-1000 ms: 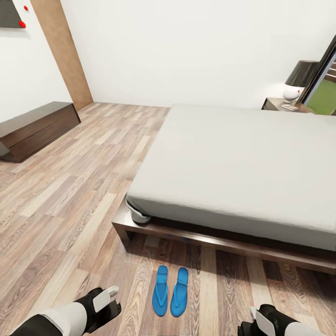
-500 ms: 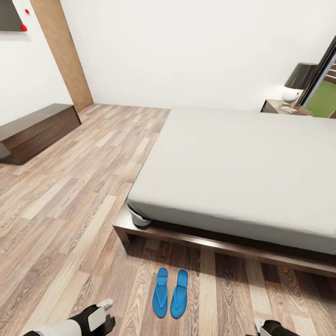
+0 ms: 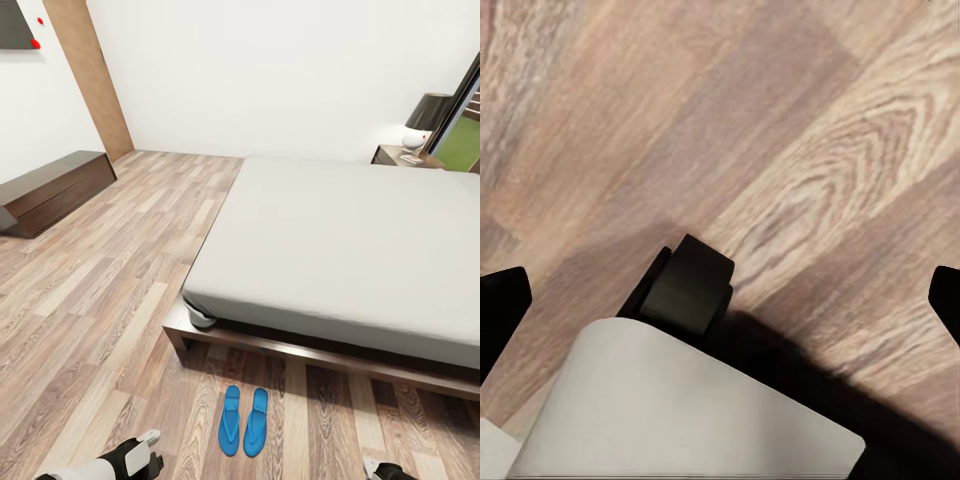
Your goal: In the bedroom, move the book from the bed onto either nightstand, and place the two sandals side by side next to the bed.
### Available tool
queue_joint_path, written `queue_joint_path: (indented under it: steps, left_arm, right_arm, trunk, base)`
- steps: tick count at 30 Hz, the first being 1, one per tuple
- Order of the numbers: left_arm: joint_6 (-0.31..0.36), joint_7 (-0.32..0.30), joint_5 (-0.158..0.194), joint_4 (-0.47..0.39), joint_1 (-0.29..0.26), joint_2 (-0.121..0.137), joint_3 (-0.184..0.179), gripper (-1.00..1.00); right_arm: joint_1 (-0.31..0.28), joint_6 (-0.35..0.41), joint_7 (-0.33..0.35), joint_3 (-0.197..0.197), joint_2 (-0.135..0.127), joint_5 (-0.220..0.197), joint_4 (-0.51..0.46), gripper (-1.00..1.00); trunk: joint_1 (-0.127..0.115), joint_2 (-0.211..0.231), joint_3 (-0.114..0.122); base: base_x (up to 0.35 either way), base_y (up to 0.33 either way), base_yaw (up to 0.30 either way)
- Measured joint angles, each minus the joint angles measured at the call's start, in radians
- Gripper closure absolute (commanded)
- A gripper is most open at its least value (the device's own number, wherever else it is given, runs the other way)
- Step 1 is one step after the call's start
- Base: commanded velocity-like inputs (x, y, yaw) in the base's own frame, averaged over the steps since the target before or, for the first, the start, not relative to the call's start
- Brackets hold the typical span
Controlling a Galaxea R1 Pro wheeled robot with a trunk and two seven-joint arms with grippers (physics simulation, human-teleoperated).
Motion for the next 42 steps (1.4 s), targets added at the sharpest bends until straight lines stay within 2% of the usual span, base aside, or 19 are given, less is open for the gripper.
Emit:
queue_joint_path:
  steps: [15,28,42]
  left_arm:
    - [-0.001,0.0,-0.01,-0.001,0.0,-0.005,-0.001,-1.0]
    - [-0.001,0.0,-0.014,-0.001,0.0,-0.009,-0.002,-1.0]
    - [-0.002,0.0,-0.014,-0.001,0.0,-0.009,-0.002,-1.0]
  right_arm:
    - [0.034,-0.053,-0.002,0.0,0.005,0.0,0.0,-1.0]
    - [0.037,-0.061,-0.002,0.0,0.005,0.0,0.0,-1.0]
    - [0.037,-0.062,-0.002,0.0,0.005,0.0,0.0,-1.0]
  trunk:
    - [-0.058,0.105,0.053]
    - [-0.107,0.196,0.111]
    - [-0.161,0.294,0.158]
  base:
    - [0.0,0.0,-0.019]
    - [0.0,0.0,-0.012]
    - [0.0,0.0,-0.001]
